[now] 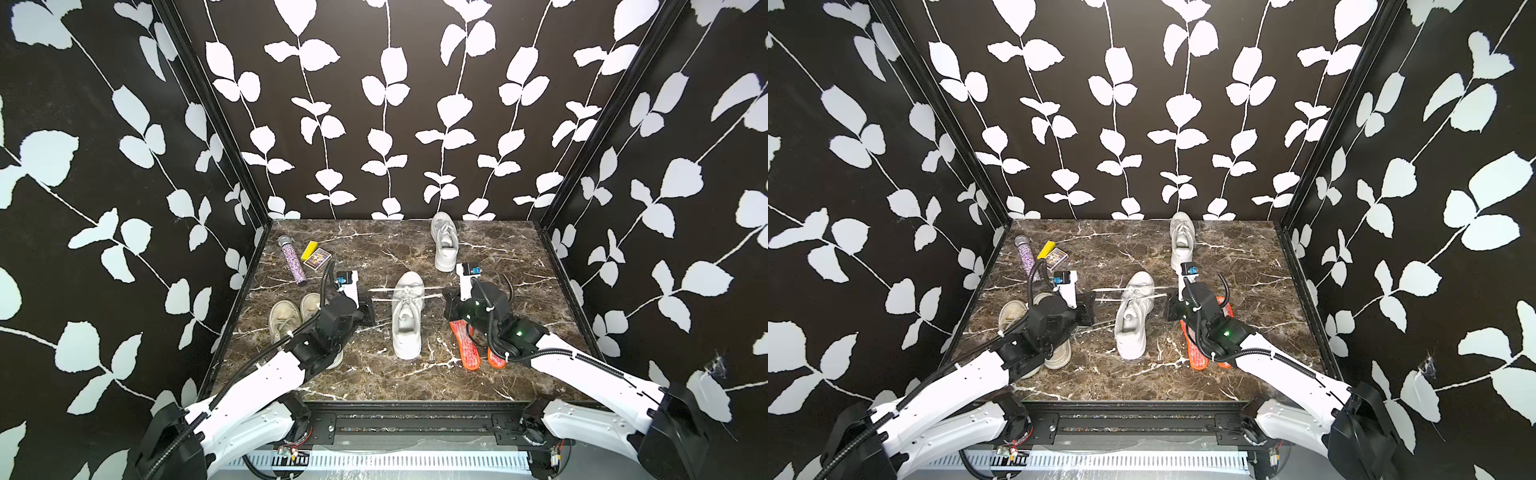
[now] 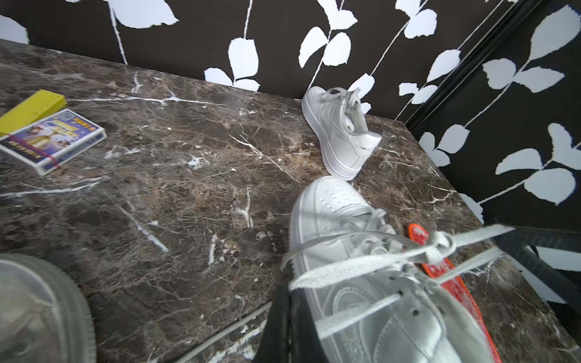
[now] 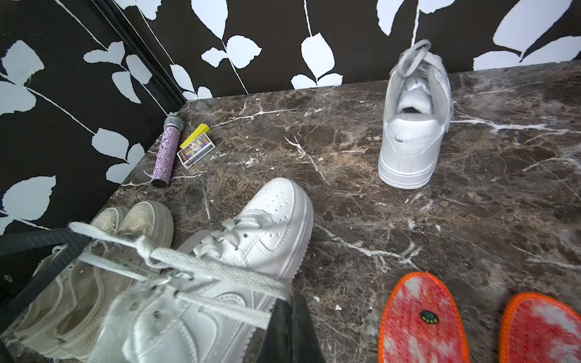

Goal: Remove the insole from the shoe
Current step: Untie the shoelace on the shoe.

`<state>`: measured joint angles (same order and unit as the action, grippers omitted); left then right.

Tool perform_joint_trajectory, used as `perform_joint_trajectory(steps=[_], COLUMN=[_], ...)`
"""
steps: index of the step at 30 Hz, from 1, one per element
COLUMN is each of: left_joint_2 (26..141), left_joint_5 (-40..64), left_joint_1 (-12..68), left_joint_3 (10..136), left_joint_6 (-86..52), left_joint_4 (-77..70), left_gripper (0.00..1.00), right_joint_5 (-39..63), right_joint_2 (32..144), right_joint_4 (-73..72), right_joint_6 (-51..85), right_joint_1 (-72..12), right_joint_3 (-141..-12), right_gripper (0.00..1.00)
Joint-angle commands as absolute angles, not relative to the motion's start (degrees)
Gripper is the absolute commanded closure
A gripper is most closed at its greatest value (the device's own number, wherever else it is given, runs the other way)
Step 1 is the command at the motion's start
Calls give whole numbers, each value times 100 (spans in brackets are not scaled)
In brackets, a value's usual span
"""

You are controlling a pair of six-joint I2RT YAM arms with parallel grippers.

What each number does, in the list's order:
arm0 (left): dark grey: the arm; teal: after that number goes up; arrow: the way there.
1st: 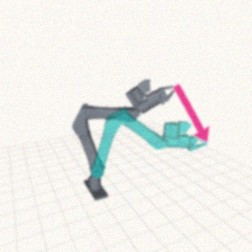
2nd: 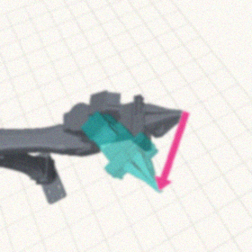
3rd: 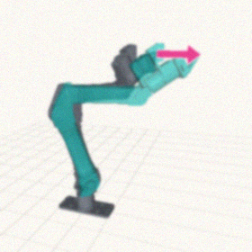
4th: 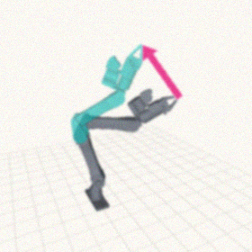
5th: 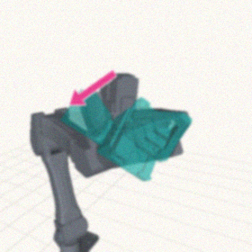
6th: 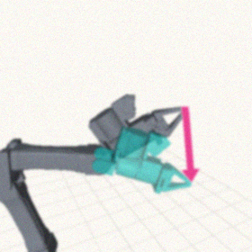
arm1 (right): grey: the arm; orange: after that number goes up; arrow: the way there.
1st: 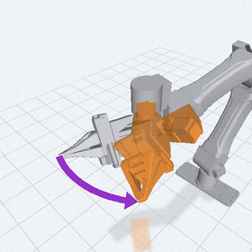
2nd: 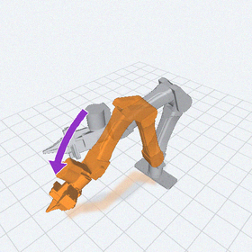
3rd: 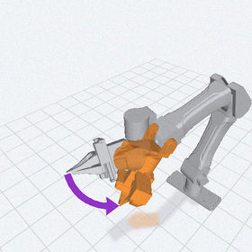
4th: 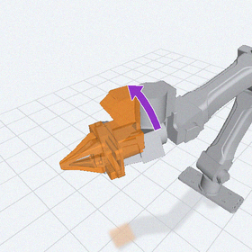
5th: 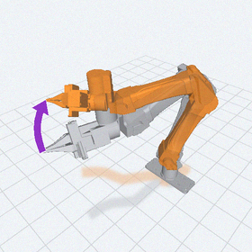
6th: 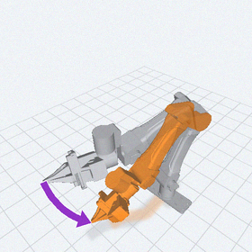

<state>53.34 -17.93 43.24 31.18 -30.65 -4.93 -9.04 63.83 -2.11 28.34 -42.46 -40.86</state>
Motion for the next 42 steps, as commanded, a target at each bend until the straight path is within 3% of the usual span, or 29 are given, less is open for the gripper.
perform_joint_trajectory(steps=[1, 4, 10, 11, 12, 17, 21, 25, 30, 36, 42], left_joint_2=[5332, 5657, 6439, 6512, 6552, 6388, 6251, 6217, 6210, 6932, 7705], left_joint_5=[-2769, -2471, -932, -762, -664, -709, -567, -160, 391, 1054, 1282], left_joint_1=[4095, 4078, 4078, 4078, 4078, 4074, 4078, 4078, 4078, 4087, 4087], left_joint_3=[2962, 2996, 3146, 3223, 3279, 3454, 3718, 3867, 3789, 4248, 4775], left_joint_6=[-3155, -3305, -2971, -2874, -2778, -2296, -1826, -1435, -1185, -785, -428], left_joint_4=[120, 446, 97, 109, 128, 297, 426, 376, 87, -30, 132], left_gripper=[100, 100, 100, 100, 95, 62, 45, 40, 39, 45, 51], right_joint_5=[-2015, -2195, -980, -870, -800, -565, -258, 362, 969, 1203, 1164], right_joint_2=[6769, 7200, 7497, 7507, 7495, 7467, 7704, 7866, 8094, 8414, 8564], right_joint_4=[413, 990, 312, 299, 320, 663, 1001, 961, 814, 723, 615], right_joint_6=[3016, 3284, 3022, 2922, 2820, 2073, 1419, 1034, 822, 738, 659], right_joint_1=[-4129, -4129, -4182, -4179, -4170, -4162, -4160, -4162, -4158, -4166, -4157], right_joint_3=[-4058, -4133, -4048, -4112, -4195, -4675, -5090, -5250, -5265, -5368, -5405], right_gripper=[100, 100, 100, 97, 87, 49, 37, 36, 43, 55, 58])
